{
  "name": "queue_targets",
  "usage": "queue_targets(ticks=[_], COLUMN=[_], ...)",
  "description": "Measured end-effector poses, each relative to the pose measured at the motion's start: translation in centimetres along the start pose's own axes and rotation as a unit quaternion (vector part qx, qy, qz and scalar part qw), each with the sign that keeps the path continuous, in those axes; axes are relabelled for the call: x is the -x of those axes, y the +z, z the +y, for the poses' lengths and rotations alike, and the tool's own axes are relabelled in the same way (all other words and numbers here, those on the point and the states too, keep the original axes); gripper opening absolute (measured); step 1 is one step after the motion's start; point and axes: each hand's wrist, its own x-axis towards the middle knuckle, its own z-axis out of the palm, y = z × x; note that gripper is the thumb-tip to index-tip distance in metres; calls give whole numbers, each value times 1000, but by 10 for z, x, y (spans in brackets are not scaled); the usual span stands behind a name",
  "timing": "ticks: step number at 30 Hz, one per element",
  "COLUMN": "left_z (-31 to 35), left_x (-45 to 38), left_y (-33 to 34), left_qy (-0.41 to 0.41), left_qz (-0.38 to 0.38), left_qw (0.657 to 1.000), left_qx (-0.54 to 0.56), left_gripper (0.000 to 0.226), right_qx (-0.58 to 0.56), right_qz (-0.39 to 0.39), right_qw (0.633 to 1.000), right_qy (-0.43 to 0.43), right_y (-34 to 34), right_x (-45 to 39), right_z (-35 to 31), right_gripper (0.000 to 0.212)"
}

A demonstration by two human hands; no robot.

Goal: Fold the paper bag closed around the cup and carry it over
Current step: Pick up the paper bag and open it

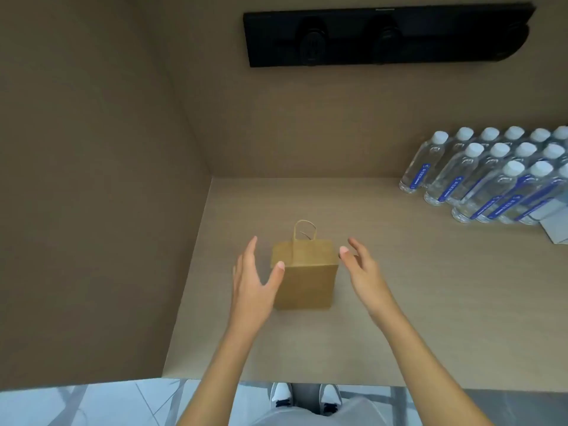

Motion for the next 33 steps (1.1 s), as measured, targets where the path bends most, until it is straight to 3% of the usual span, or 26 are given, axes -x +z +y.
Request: queue_targets(ticks=[4,6,9,13,16,24,27,33], left_z=[-1,1,6,12,20,36,43,55], left_x=[-6,-10,-16,-19,-18,-9,-1,16], left_y=[7,9,9,10,13,23,27,27], left_qy=[-60,-49,-29,-19,-40,-29,-19,-17], left_qz=[9,1,14,25,-4,-31,-75,-202], left_qw=[997,997,997,998,999,998,996,977], left_qx=[-48,-61,-63,-52,13,41,47,60], left_gripper=[65,49,32,32,33,34,42,88], right_qx=[-101,-158,-238,-283,-329,-464,-437,-318], right_qz=[-28,-32,2,0,-37,-137,-159,-131], right_qw=[993,985,967,950,931,865,881,939], right_qy=[54,60,91,133,152,133,90,23], right_y=[8,14,18,18,18,15,16,23], right_x=[-11,-14,-12,-4,3,22,29,42], right_z=[-8,-12,-19,-18,-15,-2,0,-8], right_gripper=[47,32,30,34,31,29,32,29])
